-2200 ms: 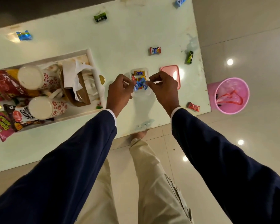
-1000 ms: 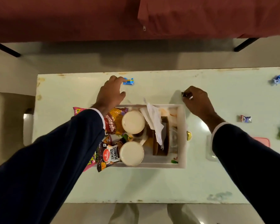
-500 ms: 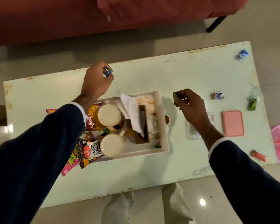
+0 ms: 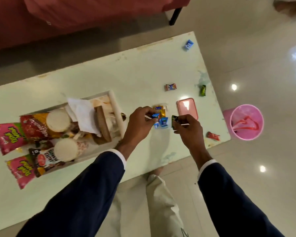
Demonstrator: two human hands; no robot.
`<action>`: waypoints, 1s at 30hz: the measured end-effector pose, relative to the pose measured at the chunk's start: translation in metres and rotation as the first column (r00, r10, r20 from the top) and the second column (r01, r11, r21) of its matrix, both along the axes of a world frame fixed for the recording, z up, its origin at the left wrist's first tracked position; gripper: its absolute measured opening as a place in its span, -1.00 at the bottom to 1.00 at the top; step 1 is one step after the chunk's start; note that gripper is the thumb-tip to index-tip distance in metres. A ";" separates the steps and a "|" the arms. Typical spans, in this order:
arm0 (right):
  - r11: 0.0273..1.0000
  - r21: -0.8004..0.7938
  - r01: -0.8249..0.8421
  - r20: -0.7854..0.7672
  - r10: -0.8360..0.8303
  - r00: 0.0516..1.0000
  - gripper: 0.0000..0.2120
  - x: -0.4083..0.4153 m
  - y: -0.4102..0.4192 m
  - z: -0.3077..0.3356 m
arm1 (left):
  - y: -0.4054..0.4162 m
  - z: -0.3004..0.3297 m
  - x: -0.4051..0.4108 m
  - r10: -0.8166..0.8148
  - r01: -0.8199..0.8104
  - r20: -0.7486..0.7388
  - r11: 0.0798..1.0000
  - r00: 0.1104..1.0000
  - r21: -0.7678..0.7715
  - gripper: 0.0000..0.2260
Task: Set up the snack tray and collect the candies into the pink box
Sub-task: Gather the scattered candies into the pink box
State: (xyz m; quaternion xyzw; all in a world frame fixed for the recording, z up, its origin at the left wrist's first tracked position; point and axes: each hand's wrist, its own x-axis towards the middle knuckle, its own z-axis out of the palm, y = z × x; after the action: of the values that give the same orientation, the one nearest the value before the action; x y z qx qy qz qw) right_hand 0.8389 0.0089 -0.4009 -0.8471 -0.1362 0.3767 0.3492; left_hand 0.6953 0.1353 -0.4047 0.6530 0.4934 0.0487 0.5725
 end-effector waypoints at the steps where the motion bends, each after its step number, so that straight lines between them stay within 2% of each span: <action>1: 1.000 0.005 0.004 -0.008 -0.003 1.000 -0.90 0.003 -0.001 -0.003 | -0.007 -0.006 0.011 0.001 0.000 -0.028 1.000 1.000 0.017 -0.83; 6: 0.997 0.042 -0.064 -0.108 0.068 0.992 -0.86 0.014 0.012 -0.014 | -0.021 -0.024 0.039 0.055 -0.039 -0.143 0.993 0.988 0.115 -0.77; 10: 0.994 0.018 -0.109 -0.085 0.110 0.990 -0.84 0.039 -0.004 -0.017 | -0.018 -0.025 0.037 0.022 0.026 -0.218 0.977 0.976 0.214 -0.84; 14: 0.987 -0.078 -0.144 0.051 0.148 0.988 -0.85 0.072 -0.054 -0.018 | -0.018 -0.022 0.044 -0.041 0.092 -0.239 0.973 0.970 0.210 -0.85; 18: 0.972 -0.218 -0.084 0.257 0.140 0.956 -0.83 0.106 -0.109 -0.024 | -0.033 -0.019 0.065 -0.150 0.168 -0.138 0.978 0.979 0.128 -0.81; 20: 0.937 -0.324 -0.131 0.301 0.233 0.925 -0.72 0.119 -0.129 -0.030 | -0.043 -0.021 0.078 -0.224 0.236 -0.110 0.965 0.968 0.114 -0.82; 22: 0.869 -0.410 -0.276 0.222 0.389 0.894 -0.56 0.128 -0.140 -0.038 | -0.051 -0.024 0.091 -0.284 0.297 -0.111 0.947 0.952 0.126 -0.83; 24: 0.808 -0.420 -0.413 0.153 0.511 0.846 -0.50 0.130 -0.143 -0.047 | -0.056 -0.028 0.102 -0.319 0.332 -0.115 0.935 0.941 0.124 -0.83; 27: 0.743 -0.414 -0.526 0.214 0.641 0.737 -0.67 0.134 -0.136 -0.058 | -0.056 -0.033 0.119 -0.398 0.415 -0.140 0.902 0.906 0.122 -0.84; 28: 0.745 -0.401 -0.533 0.224 0.644 0.732 -0.75 0.137 -0.132 -0.061 | -0.053 -0.035 0.125 -0.432 0.450 -0.149 0.885 0.889 0.121 -0.85; 30: 0.795 -0.354 -0.493 0.178 0.575 0.798 -0.87 0.145 -0.122 -0.067 | -0.045 -0.039 0.143 -0.490 0.512 -0.169 0.848 0.855 0.134 -0.84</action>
State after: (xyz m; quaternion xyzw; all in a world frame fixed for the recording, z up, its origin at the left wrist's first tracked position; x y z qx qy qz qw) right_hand 0.9842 -0.1127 -0.4677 -0.8586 -0.3626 0.3541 0.0767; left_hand 0.8382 0.0907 -0.4433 0.8083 0.3353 -0.1016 0.4732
